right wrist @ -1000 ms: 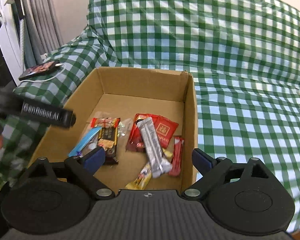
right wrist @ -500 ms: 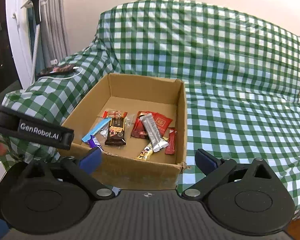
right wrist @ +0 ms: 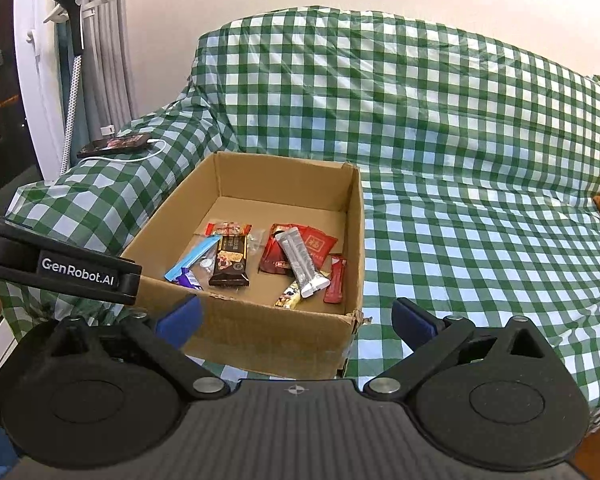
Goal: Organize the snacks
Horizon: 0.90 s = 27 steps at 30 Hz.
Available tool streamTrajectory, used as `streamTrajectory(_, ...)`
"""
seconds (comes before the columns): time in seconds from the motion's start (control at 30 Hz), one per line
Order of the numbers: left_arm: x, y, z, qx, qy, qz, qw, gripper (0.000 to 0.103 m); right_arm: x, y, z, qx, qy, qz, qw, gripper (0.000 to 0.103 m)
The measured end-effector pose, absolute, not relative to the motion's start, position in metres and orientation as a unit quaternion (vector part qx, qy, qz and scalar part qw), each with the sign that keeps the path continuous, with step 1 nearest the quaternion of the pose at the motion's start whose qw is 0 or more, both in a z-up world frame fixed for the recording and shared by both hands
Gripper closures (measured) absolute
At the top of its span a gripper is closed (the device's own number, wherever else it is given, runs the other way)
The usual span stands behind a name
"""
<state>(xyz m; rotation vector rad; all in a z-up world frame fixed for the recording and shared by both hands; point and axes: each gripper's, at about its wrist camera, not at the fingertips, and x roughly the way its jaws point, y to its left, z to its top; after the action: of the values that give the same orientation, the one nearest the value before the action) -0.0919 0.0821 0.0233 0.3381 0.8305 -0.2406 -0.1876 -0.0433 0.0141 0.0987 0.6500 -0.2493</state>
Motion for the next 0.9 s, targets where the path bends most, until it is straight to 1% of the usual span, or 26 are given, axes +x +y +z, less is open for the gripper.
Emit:
streamTrajectory(0.33,-0.0926,0.0825,0.0168,0.171,0.412,-0.133,0.885,0.0,-0.1861,-0.0415,0.0138,0.047,0.325,-0.114,0.938,0.0)
streamTrajectory(0.9,-0.0939,0.086,0.0176,0.153,0.41,-0.137,0.889,0.0,-0.1854,-0.0413,0.0109,0.04,0.335,-0.106,0.935,0.0)
